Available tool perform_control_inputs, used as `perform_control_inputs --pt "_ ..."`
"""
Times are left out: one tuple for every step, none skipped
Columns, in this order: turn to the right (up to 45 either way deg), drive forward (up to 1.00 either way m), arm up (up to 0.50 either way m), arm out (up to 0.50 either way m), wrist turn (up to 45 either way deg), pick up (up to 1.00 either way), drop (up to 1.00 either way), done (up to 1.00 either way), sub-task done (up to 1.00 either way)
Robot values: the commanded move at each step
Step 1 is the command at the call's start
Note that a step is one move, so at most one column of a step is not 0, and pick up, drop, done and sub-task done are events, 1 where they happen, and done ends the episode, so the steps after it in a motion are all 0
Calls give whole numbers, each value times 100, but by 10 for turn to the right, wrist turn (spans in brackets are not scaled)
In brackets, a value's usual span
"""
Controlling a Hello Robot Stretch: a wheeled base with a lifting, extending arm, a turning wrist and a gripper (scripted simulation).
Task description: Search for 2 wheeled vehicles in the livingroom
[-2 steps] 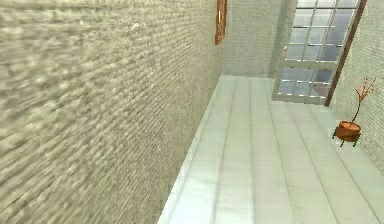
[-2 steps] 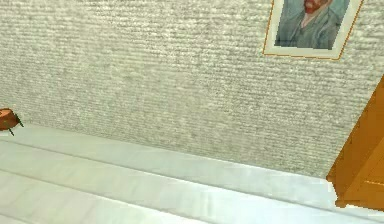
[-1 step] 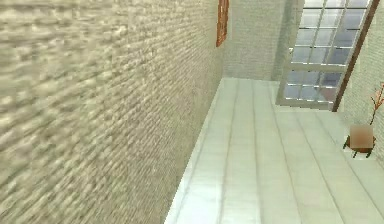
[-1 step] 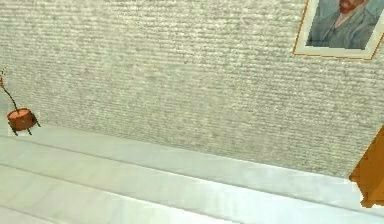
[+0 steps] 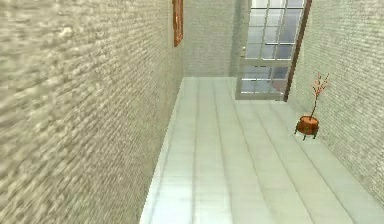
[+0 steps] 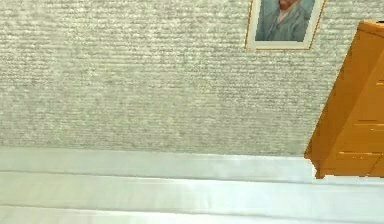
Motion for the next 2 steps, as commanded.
perform_control_inputs --pt "0 75 0 0 0 0 0 0 0" --pt "90 0 0 0 0 0 0 0 0"
